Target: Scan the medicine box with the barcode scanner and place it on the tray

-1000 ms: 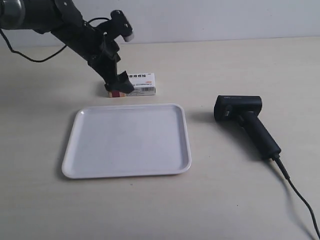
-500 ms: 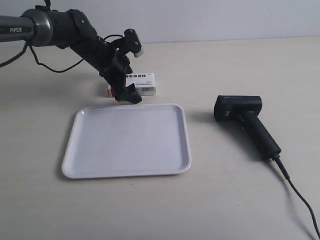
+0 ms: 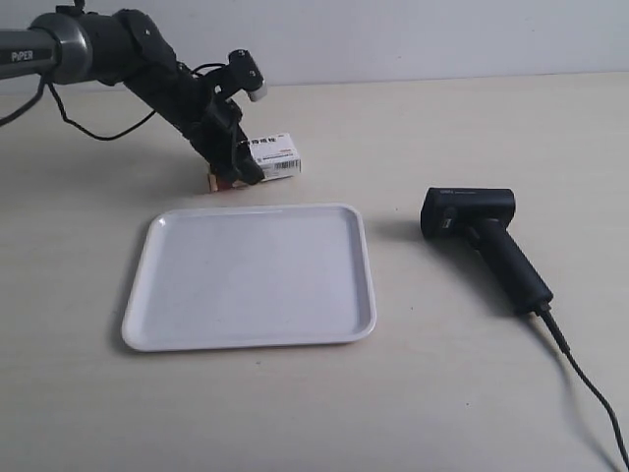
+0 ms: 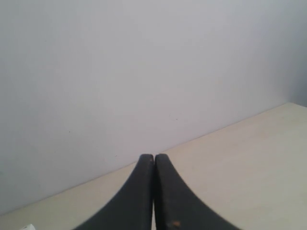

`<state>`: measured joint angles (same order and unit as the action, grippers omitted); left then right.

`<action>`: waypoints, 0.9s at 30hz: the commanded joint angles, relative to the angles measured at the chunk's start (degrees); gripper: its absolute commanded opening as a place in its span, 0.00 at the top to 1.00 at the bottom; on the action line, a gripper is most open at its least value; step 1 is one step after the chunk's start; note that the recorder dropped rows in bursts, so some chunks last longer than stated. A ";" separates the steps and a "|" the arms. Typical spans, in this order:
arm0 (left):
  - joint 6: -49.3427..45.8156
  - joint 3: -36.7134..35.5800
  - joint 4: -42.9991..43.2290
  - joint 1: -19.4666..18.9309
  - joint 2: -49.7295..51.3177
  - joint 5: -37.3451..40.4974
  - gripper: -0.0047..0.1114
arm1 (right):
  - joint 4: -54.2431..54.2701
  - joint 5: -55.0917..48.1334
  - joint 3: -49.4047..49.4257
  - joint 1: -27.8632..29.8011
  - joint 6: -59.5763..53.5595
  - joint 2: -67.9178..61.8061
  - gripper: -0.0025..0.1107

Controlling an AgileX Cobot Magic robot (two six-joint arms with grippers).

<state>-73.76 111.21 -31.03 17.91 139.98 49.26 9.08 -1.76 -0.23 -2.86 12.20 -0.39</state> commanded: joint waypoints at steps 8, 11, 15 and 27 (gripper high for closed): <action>-1.12 -13.49 -7.19 2.62 -28.64 17.25 0.94 | -0.09 1.76 -3.82 0.24 -0.01 -11.20 0.98; -7.88 -27.14 -10.42 4.62 -36.82 11.63 0.94 | -0.09 2.21 -6.22 -0.94 -0.15 -22.11 0.98; -19.83 -43.77 -14.76 6.79 -45.62 -0.90 0.94 | -0.43 1.76 -11.66 -7.17 -1.94 -40.98 0.97; -31.16 -59.25 -20.63 6.79 -46.38 -12.11 0.94 | -0.94 1.76 -30.85 -17.15 -13.43 -87.00 0.28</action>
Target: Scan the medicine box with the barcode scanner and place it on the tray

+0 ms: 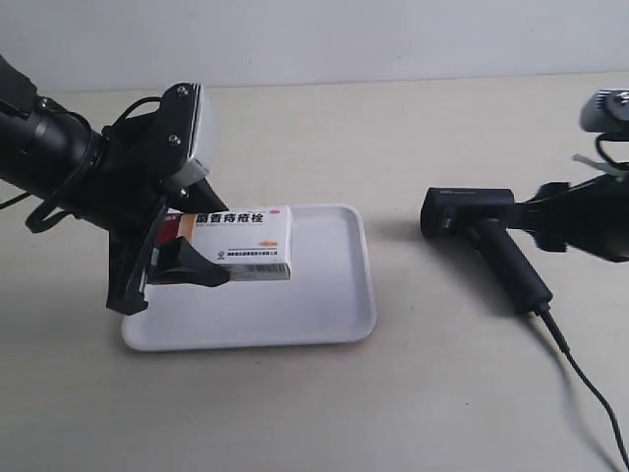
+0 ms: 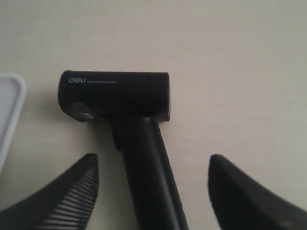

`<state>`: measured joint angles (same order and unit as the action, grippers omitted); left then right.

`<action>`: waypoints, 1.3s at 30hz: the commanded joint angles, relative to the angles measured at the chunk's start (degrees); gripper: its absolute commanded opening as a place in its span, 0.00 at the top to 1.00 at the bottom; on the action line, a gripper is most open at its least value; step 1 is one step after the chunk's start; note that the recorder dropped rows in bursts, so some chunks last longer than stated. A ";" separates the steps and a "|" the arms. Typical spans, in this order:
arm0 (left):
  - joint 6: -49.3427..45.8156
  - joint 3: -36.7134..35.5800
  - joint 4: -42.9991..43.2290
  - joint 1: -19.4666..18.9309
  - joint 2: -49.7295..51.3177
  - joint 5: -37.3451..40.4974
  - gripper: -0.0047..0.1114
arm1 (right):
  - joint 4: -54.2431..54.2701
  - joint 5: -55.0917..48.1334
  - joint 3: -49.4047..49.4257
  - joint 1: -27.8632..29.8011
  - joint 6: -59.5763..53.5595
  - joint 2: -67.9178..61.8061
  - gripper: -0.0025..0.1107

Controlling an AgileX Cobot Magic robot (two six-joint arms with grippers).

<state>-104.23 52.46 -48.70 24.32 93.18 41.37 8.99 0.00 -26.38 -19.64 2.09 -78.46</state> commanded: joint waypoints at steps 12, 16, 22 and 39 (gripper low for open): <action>-1.99 -0.50 -4.69 0.38 0.42 -5.52 0.94 | -2.56 1.26 -14.05 -0.66 -4.66 -25.90 0.25; -1.99 -0.60 -4.69 0.38 0.42 -5.52 0.94 | -2.56 2.72 -15.18 -0.66 -5.92 -28.31 0.51; -3.95 -0.61 -5.12 0.38 1.44 -5.70 0.94 | -2.68 -7.97 -15.18 -0.66 -7.28 -21.01 0.98; -7.98 -0.49 -7.62 0.27 5.28 -7.30 0.94 | -6.18 -11.13 -10.56 -5.69 -8.79 -13.06 0.98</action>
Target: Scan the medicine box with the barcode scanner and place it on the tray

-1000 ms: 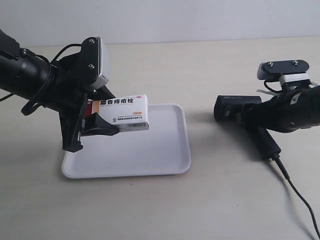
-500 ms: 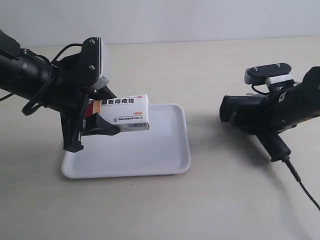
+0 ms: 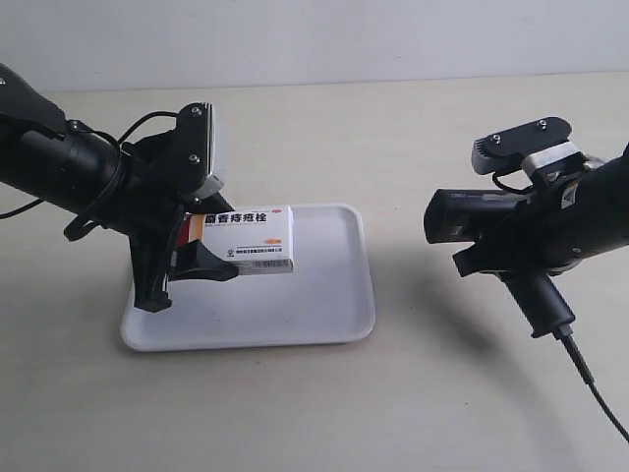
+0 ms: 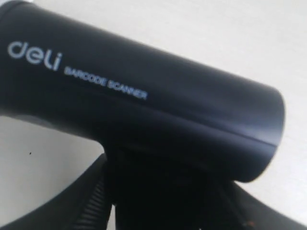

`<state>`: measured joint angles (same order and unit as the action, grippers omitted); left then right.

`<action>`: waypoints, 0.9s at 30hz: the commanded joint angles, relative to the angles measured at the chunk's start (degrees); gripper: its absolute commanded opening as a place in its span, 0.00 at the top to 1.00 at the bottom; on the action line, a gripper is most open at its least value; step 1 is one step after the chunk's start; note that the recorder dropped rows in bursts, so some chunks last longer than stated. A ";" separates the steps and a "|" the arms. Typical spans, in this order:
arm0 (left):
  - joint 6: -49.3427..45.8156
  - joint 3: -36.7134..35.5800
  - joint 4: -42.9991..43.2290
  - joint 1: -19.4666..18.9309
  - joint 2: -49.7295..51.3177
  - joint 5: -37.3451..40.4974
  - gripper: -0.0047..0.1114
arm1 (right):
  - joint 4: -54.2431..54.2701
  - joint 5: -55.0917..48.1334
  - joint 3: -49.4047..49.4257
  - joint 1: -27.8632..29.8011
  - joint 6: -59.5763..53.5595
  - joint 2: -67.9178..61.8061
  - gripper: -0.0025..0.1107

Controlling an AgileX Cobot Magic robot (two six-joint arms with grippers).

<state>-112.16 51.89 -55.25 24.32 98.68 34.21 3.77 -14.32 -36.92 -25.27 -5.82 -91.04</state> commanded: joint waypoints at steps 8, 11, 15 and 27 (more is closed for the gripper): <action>0.15 0.08 -1.05 0.27 -0.22 -0.13 0.94 | -1.44 8.14 -0.15 -0.06 -0.51 -8.84 0.98; 0.15 0.08 -1.05 0.27 -0.22 -0.13 0.94 | -1.44 9.44 -0.15 -0.06 -0.25 -10.76 0.98; 0.15 0.08 -1.05 0.27 -0.22 -0.13 0.94 | -1.33 9.73 -0.15 -0.06 -0.25 -11.36 0.95; 0.15 0.08 -1.05 0.27 -0.22 -0.13 0.94 | 4.88 10.20 -0.15 -0.06 -0.03 -11.50 0.32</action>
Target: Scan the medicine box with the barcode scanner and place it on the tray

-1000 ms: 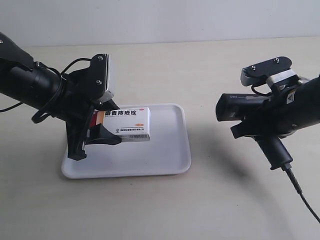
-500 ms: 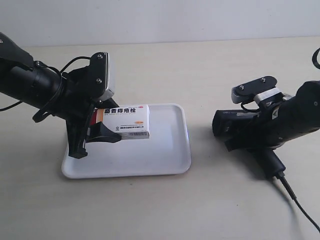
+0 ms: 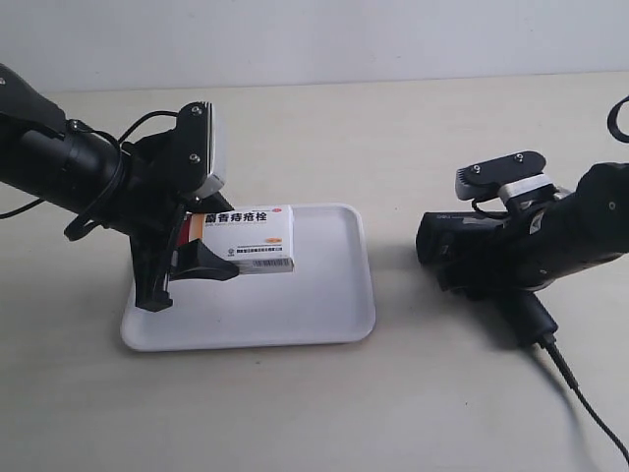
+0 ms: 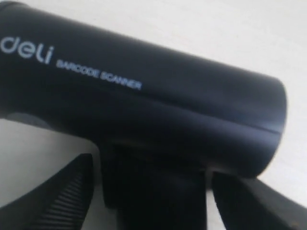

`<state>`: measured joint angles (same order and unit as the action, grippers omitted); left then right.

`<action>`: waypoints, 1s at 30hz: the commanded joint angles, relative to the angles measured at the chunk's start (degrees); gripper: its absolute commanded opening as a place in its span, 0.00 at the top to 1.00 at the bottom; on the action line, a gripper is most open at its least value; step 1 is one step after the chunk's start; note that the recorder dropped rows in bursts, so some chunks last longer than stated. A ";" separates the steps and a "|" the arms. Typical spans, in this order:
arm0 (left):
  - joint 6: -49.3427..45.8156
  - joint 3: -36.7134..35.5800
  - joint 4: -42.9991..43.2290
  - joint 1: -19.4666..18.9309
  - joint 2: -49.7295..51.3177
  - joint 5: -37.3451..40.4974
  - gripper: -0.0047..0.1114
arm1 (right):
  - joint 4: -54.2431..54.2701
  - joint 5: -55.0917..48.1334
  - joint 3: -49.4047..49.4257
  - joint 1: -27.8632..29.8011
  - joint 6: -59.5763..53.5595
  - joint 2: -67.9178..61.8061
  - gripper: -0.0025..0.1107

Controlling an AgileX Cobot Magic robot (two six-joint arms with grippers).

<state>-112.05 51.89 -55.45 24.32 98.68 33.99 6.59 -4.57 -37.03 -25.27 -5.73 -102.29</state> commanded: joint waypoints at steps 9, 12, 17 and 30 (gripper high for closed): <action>0.05 0.08 -0.85 0.27 -0.22 0.08 0.94 | 2.39 3.04 -0.04 -0.06 -0.30 -0.25 0.47; 0.05 0.08 -0.85 0.27 -0.22 0.08 0.94 | 2.27 1.55 -0.04 -0.06 -1.13 0.50 0.69; 0.05 0.08 -0.85 0.27 -0.22 0.08 0.94 | -1.69 -8.68 -0.04 -0.06 -2.47 13.92 0.98; 0.05 0.08 -3.24 0.27 3.57 -4.37 0.94 | -2.71 2.14 -0.04 1.98 -0.24 8.89 0.98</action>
<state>-112.16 51.89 -56.51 24.32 100.30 31.90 4.33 -6.49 -36.93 -24.61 -6.64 -91.43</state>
